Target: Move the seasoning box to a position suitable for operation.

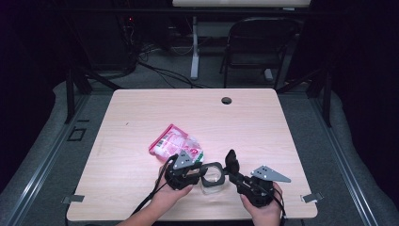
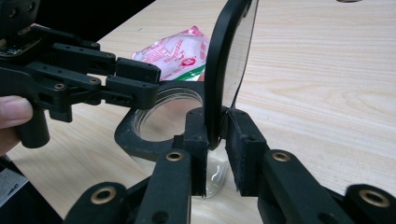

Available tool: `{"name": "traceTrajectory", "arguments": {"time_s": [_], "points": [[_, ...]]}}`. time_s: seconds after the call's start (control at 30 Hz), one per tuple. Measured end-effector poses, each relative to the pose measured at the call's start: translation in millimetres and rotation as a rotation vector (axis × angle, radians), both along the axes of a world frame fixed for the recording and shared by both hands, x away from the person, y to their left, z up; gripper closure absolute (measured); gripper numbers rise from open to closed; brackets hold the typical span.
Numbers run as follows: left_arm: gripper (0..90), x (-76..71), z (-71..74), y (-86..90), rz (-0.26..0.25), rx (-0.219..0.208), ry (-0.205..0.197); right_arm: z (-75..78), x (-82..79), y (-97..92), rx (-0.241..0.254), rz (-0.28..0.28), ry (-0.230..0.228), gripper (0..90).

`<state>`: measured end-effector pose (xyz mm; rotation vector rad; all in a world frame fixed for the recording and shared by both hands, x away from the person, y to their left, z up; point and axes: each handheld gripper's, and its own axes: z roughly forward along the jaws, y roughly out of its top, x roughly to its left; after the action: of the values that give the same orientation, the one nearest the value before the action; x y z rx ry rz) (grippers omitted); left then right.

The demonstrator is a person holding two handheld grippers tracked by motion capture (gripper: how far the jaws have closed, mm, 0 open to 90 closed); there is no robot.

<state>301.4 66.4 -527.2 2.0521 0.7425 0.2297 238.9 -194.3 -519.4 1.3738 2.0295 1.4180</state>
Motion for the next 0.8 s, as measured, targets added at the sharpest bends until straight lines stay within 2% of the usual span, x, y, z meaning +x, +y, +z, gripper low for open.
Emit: {"name": "traceTrajectory", "arguments": {"time_s": [0.27,0.47,0.6,0.73,0.8], "points": [[63.5,-1.2,-0.3,1.1,-0.007,-0.004,0.005,0.4,9.8,-1.6,0.013,-0.01,0.001,80.0],[60.9,-5.4,0.9,4.2,-0.04,-0.013,-0.003,-0.7,23.7,-4.6,0.008,-0.014,-0.002,79.2],[60.4,-8.0,1.7,6.8,-0.045,-0.031,-0.005,-1.1,32.3,-5.7,0.006,-0.006,-0.005,77.4],[59.9,-6.7,-0.1,6.2,-0.041,-0.051,0.022,-1.8,39.3,-4.6,0.006,0.003,-0.004,78.5],[59.8,-8.0,-0.7,5.7,-0.035,-0.056,0.021,-2.3,42.5,-3.8,0.008,0.009,-0.003,79.1]]}}
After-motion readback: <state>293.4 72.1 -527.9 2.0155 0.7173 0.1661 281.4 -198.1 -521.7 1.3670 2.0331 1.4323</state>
